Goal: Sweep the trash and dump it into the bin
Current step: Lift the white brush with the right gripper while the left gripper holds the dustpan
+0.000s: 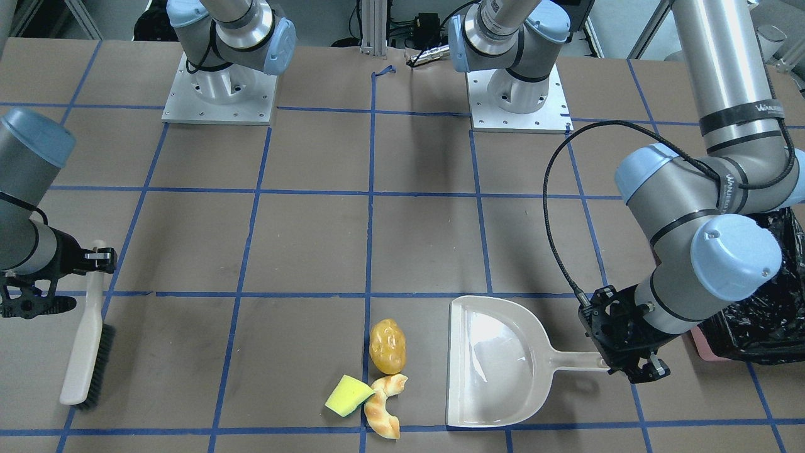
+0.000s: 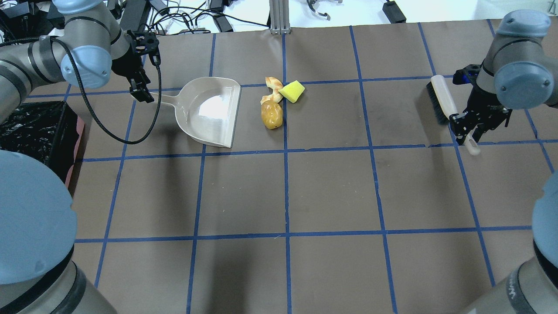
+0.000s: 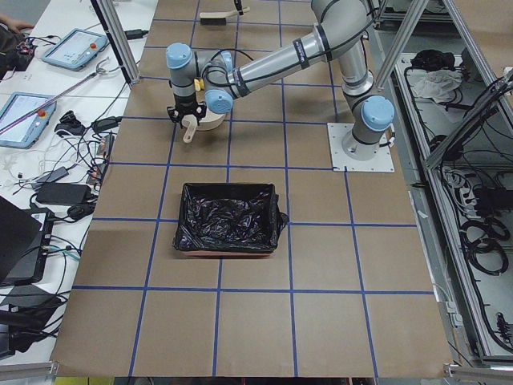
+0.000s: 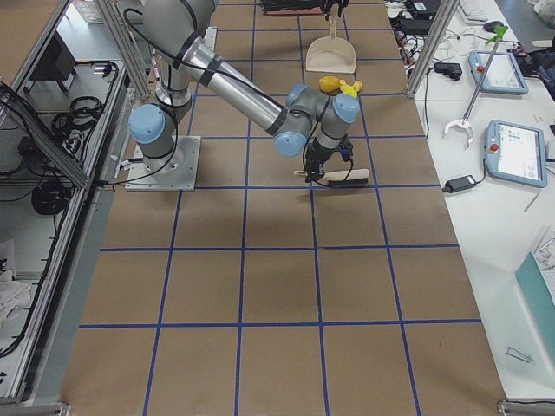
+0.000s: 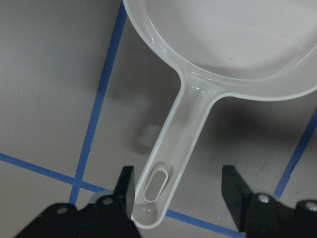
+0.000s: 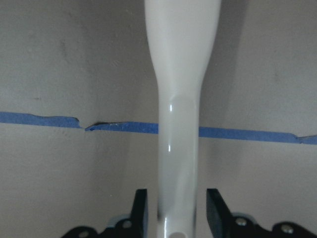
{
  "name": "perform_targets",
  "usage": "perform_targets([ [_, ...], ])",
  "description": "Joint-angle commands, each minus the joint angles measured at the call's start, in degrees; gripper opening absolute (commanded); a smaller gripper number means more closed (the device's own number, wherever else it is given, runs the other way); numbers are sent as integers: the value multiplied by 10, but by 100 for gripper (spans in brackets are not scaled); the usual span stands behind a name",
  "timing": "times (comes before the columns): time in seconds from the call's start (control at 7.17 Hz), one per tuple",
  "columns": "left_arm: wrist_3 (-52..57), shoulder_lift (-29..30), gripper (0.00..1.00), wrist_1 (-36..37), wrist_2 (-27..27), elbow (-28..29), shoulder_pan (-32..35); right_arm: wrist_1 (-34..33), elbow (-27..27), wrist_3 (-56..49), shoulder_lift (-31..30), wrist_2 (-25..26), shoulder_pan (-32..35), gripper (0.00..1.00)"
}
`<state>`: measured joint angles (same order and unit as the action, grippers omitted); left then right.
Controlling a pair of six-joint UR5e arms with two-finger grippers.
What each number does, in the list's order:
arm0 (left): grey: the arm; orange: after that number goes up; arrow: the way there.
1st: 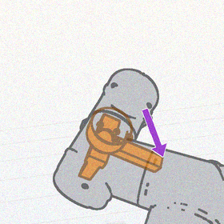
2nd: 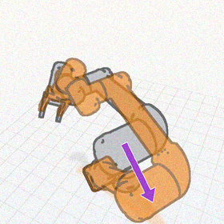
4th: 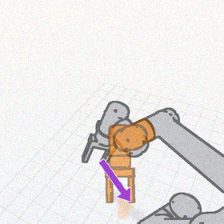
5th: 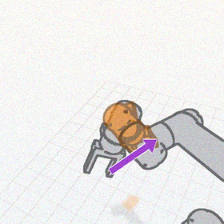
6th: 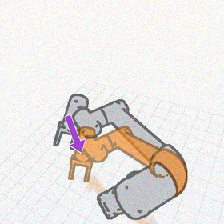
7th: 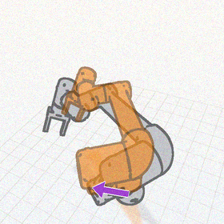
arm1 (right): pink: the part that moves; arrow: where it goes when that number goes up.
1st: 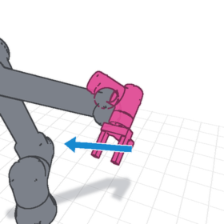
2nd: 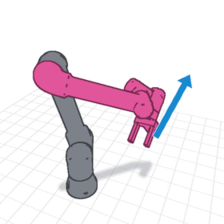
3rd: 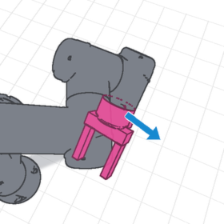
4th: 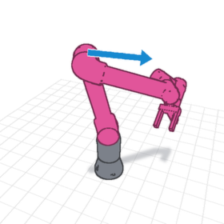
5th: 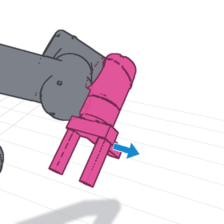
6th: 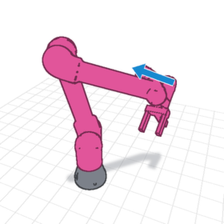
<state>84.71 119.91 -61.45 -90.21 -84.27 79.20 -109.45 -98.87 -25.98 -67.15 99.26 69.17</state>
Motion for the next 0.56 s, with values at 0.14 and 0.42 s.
perform_targets([
  [0.14, 34, 13, 71, 20, -19, 2, 3, -1, 0, 1, -2, -1, 0, 19],
  [0.42, 34, 14, 88, 11, -17, -8, 5, -4, 8, 9, -9, -1, 4, 19],
])
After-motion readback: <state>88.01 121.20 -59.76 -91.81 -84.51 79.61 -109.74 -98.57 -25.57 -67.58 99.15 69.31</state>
